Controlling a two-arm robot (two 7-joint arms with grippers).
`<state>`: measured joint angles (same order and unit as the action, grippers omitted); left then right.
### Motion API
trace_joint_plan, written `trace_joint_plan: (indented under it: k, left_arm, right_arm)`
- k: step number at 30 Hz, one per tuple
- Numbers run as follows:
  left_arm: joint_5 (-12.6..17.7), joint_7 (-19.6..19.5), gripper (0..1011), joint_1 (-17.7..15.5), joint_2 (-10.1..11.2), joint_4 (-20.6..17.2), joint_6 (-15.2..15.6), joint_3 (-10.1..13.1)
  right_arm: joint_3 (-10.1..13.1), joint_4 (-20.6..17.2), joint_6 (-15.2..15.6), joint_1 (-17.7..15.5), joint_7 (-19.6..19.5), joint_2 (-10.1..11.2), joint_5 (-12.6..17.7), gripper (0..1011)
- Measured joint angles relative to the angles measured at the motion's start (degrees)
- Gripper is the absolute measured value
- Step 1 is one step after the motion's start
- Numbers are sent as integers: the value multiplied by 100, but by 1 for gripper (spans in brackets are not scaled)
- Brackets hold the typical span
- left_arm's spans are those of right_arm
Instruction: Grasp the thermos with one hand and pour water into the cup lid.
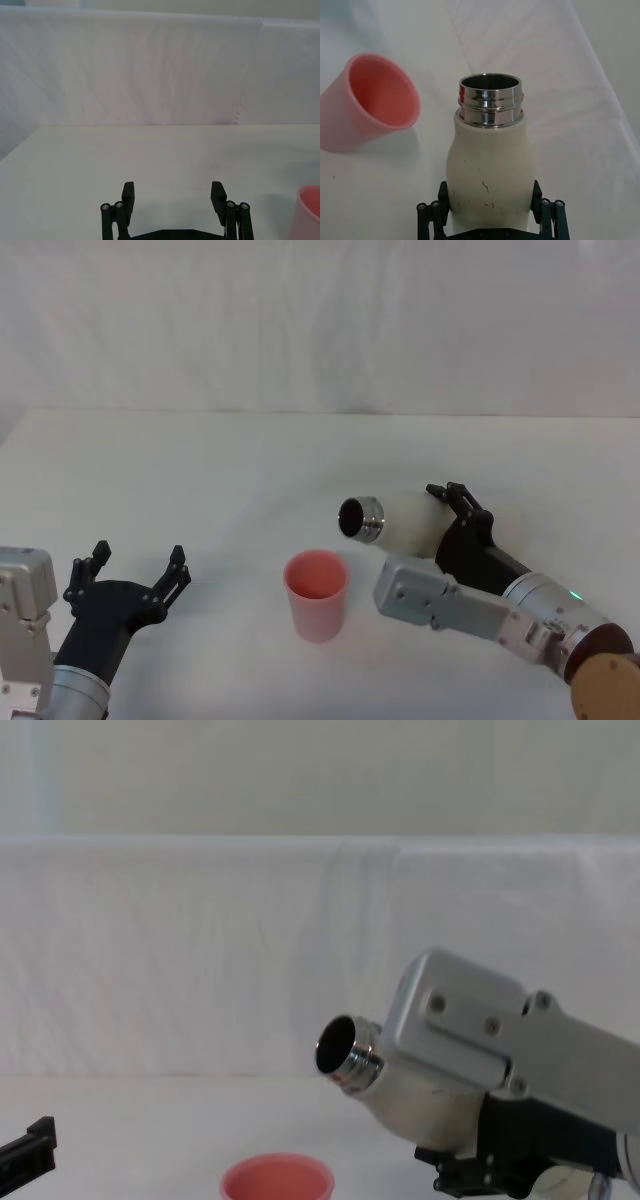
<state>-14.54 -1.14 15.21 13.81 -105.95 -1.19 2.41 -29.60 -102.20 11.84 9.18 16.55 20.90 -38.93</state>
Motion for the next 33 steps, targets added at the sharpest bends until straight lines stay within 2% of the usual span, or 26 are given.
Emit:
trace_joint_plan:
  k: [3,10,33]
  left_arm:
    - [0,0,1001,0,0,0,0,0]
    - [0,0,1001,0,0,0,0,0]
    - [0,0,1001,0,0,0,0,0]
  right_arm:
    - [-76,20,22,20,25,14,-230,956]
    - [-144,33,39,34,65,25,-518,956]
    - [-304,11,93,86,177,64,-1144,956]
